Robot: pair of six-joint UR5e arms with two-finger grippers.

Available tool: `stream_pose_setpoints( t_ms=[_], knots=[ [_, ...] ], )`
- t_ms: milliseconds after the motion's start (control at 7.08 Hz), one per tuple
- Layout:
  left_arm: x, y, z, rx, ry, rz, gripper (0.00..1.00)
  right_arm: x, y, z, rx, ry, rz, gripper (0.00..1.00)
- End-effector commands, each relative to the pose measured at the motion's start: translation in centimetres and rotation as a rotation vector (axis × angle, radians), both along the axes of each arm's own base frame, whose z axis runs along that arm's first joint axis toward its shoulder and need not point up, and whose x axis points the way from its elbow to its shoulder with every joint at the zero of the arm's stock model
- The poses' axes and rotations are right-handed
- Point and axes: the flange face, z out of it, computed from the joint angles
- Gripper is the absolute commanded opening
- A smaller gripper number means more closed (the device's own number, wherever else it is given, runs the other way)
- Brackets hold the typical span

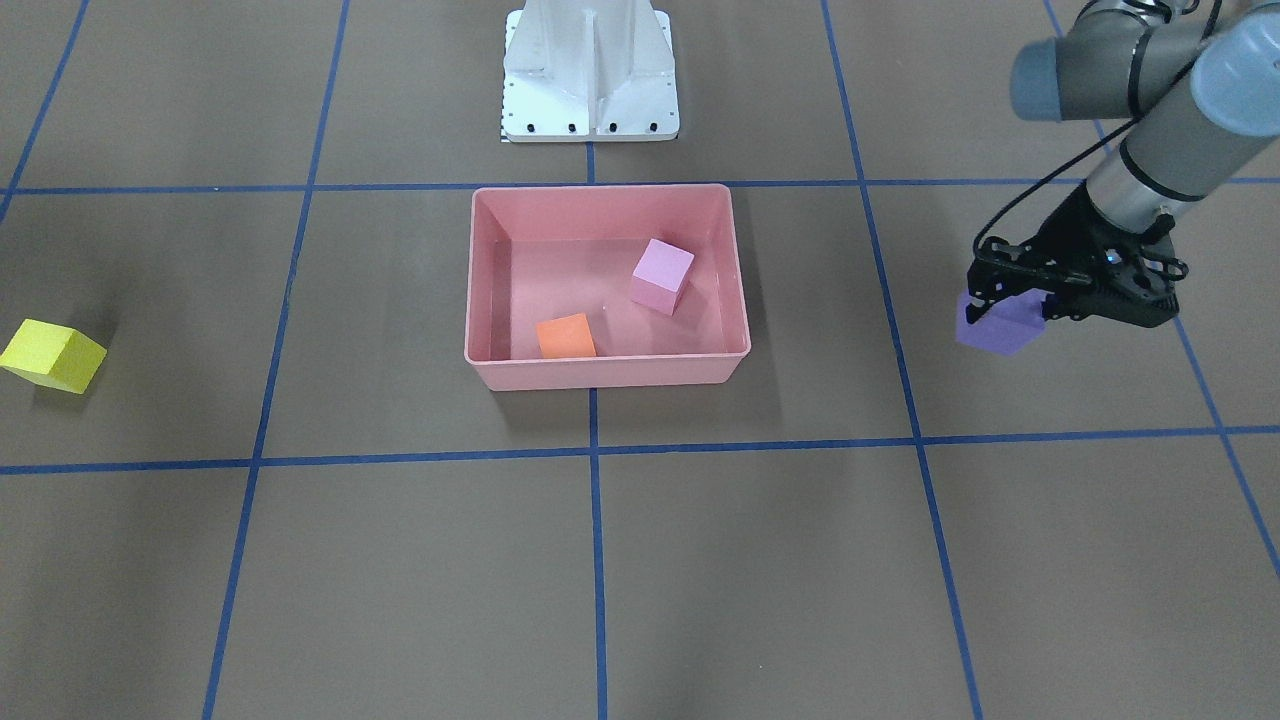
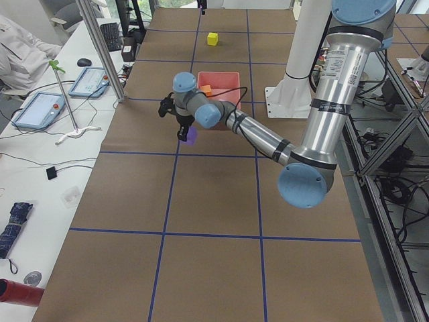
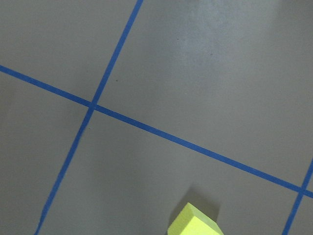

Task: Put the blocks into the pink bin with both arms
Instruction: 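Carry the purple cube with the left gripper into the bin and release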

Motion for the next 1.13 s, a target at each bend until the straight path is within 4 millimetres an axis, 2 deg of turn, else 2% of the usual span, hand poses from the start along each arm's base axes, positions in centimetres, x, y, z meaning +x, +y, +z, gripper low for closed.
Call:
stream_pose_setpoints(
  t_ms=[0, 141, 283, 424, 565, 707, 848, 989],
  knots=[
    [9.7, 4.5, -13.4, -0.111, 0.095, -0.008, 0.24, 2.1, 1.7, 5.0, 0.053, -0.011, -0.007, 1.0],
    [14.7, 7.6, -17.6, -0.134, 0.12, -0.032, 0.24, 2.2, 1.7, 6.9, 0.063, -0.016, -0.006, 1.0],
    [18.8, 10.3, -19.3, -0.139, 0.116, -0.045, 0.24, 2.3, 2.4, 8.3, 0.062, -0.022, -0.009, 1.0],
    [22.8, 12.2, -20.9, -0.126, 0.102, -0.077, 0.32, 2.4, 3.8, 9.7, 0.063, -0.046, -0.012, 1.0],
    [25.5, 13.3, -22.5, -0.123, 0.1, -0.102, 0.76, 2.6, 5.5, 11.2, 0.05, -0.066, -0.013, 1.0],
    [27.2, 14.9, -22.6, -0.101, 0.087, -0.15, 1.0, 2.8, 6.4, 11.9, 0.012, -0.073, 0.036, 1.0],
    [27.9, 15.8, -22.7, -0.07, 0.079, -0.176, 1.0, 3.0, 7.2, 12.5, -0.016, -0.087, 0.112, 1.0],
    [25.7, 16.2, -23.4, -0.048, 0.069, -0.166, 1.0, 3.2, 8.3, 13.6, -0.044, -0.107, 0.186, 0.99]
  ],
)
